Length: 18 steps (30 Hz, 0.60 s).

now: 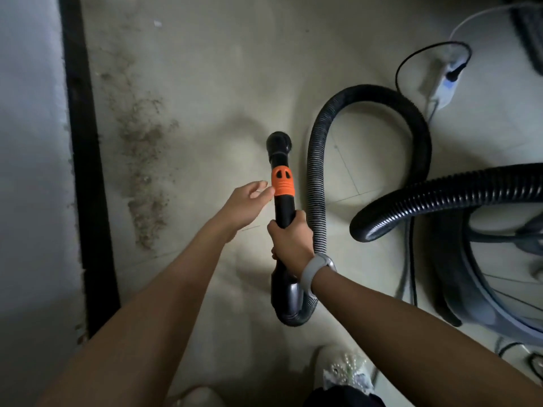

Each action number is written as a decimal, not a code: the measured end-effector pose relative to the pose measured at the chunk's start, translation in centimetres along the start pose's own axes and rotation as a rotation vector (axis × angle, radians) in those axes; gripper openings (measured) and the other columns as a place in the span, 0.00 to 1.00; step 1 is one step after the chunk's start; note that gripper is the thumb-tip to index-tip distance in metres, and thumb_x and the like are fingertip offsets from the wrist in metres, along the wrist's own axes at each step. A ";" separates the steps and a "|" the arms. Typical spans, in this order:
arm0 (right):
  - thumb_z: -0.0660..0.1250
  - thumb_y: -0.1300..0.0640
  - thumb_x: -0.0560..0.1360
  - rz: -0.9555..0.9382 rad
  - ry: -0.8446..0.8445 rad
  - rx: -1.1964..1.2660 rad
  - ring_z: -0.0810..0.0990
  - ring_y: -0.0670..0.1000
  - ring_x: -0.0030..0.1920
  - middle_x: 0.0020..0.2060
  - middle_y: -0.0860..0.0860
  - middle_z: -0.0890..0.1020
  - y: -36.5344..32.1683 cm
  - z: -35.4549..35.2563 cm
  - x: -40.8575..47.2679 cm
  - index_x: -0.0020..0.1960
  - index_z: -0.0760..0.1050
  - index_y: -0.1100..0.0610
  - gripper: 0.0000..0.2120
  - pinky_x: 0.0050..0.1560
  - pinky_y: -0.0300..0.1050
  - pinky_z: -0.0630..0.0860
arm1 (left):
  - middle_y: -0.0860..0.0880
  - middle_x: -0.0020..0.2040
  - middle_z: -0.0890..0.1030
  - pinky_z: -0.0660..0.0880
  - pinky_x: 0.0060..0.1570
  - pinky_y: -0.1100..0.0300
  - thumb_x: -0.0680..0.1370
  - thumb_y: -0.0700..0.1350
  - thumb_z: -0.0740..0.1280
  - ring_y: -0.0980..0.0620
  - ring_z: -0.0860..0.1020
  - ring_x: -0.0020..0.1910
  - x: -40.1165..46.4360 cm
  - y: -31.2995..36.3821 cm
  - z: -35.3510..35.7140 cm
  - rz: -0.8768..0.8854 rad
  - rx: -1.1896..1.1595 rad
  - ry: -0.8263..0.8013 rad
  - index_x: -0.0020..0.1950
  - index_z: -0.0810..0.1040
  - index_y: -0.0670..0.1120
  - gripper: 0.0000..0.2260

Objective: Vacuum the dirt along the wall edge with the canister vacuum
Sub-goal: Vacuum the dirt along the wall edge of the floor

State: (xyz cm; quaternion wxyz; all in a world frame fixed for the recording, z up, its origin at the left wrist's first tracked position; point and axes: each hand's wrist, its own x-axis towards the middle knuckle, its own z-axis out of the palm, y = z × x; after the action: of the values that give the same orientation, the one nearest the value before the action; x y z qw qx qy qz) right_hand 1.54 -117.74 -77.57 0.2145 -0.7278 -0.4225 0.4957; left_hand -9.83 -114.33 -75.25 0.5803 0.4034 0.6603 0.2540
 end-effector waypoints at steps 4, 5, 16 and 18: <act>0.62 0.59 0.71 0.108 0.063 0.042 0.76 0.54 0.25 0.37 0.55 0.75 0.7 -2.3 1.2 0.51 0.65 0.59 0.11 0.24 0.42 0.74 | 0.46 0.68 0.72 0.66 0.65 0.54 0.81 0.53 0.59 0.49 0.71 0.67 -0.4 -1.1 -0.2 -0.026 0.057 -0.015 0.71 0.68 0.47 0.20; 0.62 0.59 0.71 0.121 0.091 0.055 0.76 0.54 0.25 0.37 0.55 0.76 0.9 -2.9 1.3 0.52 0.65 0.59 0.11 0.24 0.42 0.74 | 0.46 0.67 0.73 0.67 0.63 0.55 0.81 0.53 0.60 0.48 0.71 0.65 -0.4 -1.3 -0.2 -0.028 0.068 -0.025 0.71 0.68 0.47 0.20; 0.62 0.59 0.70 0.150 0.152 0.095 0.73 0.51 0.19 0.31 0.55 0.75 2.5 -4.9 1.1 0.47 0.68 0.60 0.08 0.22 0.40 0.72 | 0.45 0.70 0.70 0.64 0.65 0.57 0.81 0.53 0.58 0.47 0.69 0.68 -0.8 -3.0 0.4 -0.080 0.237 -0.106 0.74 0.63 0.47 0.23; 0.61 0.60 0.70 0.172 0.135 0.126 0.72 0.50 0.18 0.30 0.55 0.73 2.5 -5.0 1.0 0.47 0.68 0.62 0.07 0.23 0.41 0.72 | 0.45 0.70 0.70 0.64 0.66 0.57 0.81 0.53 0.58 0.47 0.69 0.68 -0.8 -3.4 0.1 -0.089 0.277 -0.093 0.74 0.63 0.46 0.22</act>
State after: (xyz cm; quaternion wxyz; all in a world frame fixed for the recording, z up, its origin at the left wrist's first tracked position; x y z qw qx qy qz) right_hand 7.17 -117.73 -77.84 0.2444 -0.7782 -0.3109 0.4878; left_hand -10.52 -116.86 -77.60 0.5597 0.4610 0.6789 0.1156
